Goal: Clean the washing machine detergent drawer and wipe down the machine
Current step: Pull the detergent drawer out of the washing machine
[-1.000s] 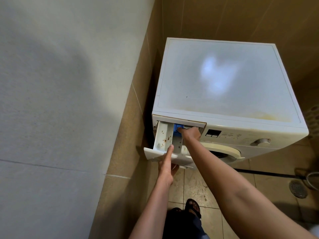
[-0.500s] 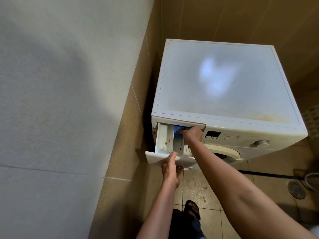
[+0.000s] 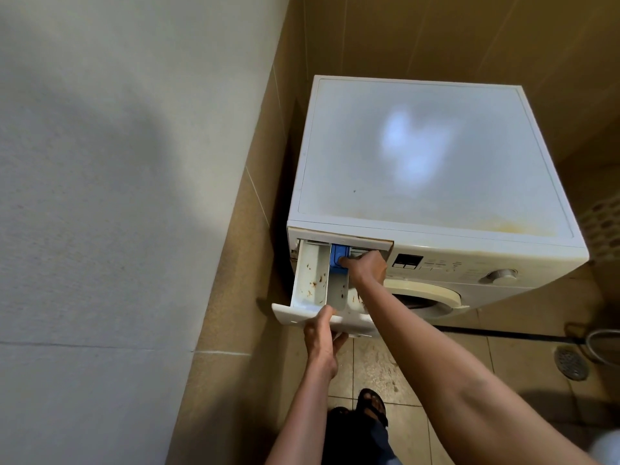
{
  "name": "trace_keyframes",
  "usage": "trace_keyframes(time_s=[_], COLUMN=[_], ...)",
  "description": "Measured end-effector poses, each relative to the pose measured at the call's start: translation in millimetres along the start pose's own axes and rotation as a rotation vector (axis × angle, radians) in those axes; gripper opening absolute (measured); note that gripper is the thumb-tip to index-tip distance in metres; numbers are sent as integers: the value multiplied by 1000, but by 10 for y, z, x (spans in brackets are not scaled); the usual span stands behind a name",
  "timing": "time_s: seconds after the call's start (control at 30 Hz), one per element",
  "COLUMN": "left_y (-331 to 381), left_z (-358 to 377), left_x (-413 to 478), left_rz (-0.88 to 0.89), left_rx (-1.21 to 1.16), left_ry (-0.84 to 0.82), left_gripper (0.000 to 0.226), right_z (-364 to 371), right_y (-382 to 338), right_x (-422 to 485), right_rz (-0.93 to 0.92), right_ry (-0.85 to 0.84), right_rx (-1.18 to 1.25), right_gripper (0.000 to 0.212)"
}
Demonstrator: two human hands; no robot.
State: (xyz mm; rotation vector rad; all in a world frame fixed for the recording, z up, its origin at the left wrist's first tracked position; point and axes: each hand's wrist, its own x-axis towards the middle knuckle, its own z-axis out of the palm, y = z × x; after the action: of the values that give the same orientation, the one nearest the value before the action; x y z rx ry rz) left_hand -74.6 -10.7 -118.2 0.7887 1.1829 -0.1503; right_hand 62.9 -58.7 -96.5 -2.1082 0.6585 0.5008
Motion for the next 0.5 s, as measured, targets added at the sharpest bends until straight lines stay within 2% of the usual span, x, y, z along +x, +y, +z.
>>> trace_keyframes(time_s=[0.2,0.33,0.4,0.5], left_y=[-46,-40,-75,-116], left_z=[33,0,-47,-111], left_x=[-39,-55,-64,-142], left_rz=[12,42,33,14], left_rx=[-56,-60,-59,-72], left_ry=[-23,-16,-5,11], left_gripper=[71,54,51,50], right_z=[1,-9,-54,-143], right_y=[99,133,145,211], right_x=[2,-14,-51,-166], right_rz=[-72,-114,-132,-222], right_ry=[16,6,-2,6], right_rx=[0,11,-19,-40], right_gripper=[25,36,47,51])
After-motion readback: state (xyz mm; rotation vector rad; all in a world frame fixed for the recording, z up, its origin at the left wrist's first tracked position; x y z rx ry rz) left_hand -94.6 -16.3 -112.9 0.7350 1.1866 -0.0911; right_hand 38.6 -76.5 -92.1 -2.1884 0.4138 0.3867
